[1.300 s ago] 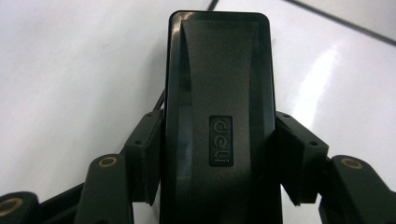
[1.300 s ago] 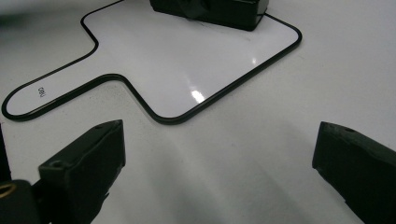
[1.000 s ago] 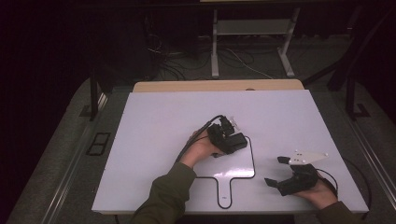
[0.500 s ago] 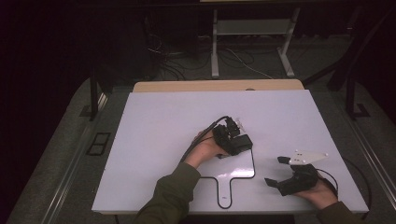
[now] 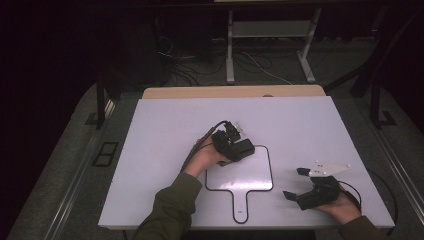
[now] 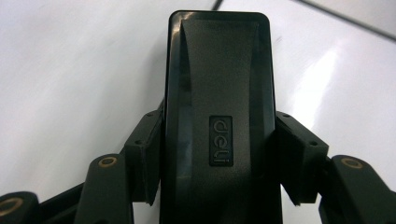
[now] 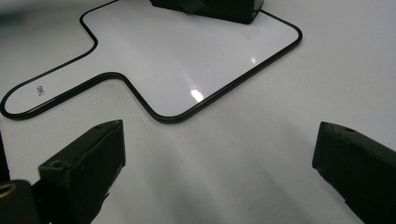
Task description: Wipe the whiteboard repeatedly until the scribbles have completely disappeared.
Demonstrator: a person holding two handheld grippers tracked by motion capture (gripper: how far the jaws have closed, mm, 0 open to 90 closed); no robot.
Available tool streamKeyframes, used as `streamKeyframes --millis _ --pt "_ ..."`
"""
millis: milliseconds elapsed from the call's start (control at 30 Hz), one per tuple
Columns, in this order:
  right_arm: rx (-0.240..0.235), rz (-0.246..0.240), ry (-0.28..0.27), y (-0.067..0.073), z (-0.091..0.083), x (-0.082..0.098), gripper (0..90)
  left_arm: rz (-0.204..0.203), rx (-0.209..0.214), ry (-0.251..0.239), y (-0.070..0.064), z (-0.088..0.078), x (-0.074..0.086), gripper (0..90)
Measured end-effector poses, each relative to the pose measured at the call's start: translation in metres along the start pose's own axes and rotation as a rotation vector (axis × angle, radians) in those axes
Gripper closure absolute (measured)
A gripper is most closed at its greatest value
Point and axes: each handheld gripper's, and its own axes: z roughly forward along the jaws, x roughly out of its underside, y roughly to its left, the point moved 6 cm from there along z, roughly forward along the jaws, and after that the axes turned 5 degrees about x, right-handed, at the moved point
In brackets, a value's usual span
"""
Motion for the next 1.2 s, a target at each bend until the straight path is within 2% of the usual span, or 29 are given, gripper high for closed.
streamKeyframes --millis 67,133,300,533,700,833,900,1033,1200 --pt "0.000 0.001 0.000 0.000 0.000 0.000 1.5 -0.022 -0.007 0.000 0.004 -0.003 0.005 38.7" --pt "0.000 0.001 0.001 0.000 0.000 0.000 1.5 -0.015 -0.015 -0.003 0.009 -0.006 0.009 38.7" --pt "0.001 0.001 0.000 0.000 0.000 0.000 1.5 -0.040 -0.031 -0.006 0.017 -0.013 0.019 38.8" --pt "0.002 0.003 -0.001 0.000 0.000 0.000 1.5 -0.045 -0.055 0.003 0.027 -0.022 0.031 38.8" --pt "0.001 0.002 -0.001 0.000 0.000 0.000 1.5 -0.075 -0.073 -0.004 0.035 -0.027 0.038 38.7" --pt "0.001 0.002 -0.001 0.000 0.001 0.000 1.5 -0.084 -0.081 -0.005 0.042 -0.030 0.042 38.7" --pt "0.001 0.003 -0.001 0.000 0.001 0.000 1.5 -0.096 -0.079 -0.012 0.042 -0.030 0.042 38.7" --pt "0.001 0.002 -0.001 0.000 0.001 0.000 1.5 -0.075 -0.086 0.010 0.037 -0.029 0.040 38.7" --pt "0.000 0.002 0.000 0.000 0.001 0.000 1.5 -0.056 -0.064 0.011 0.026 -0.027 0.039 38.7"
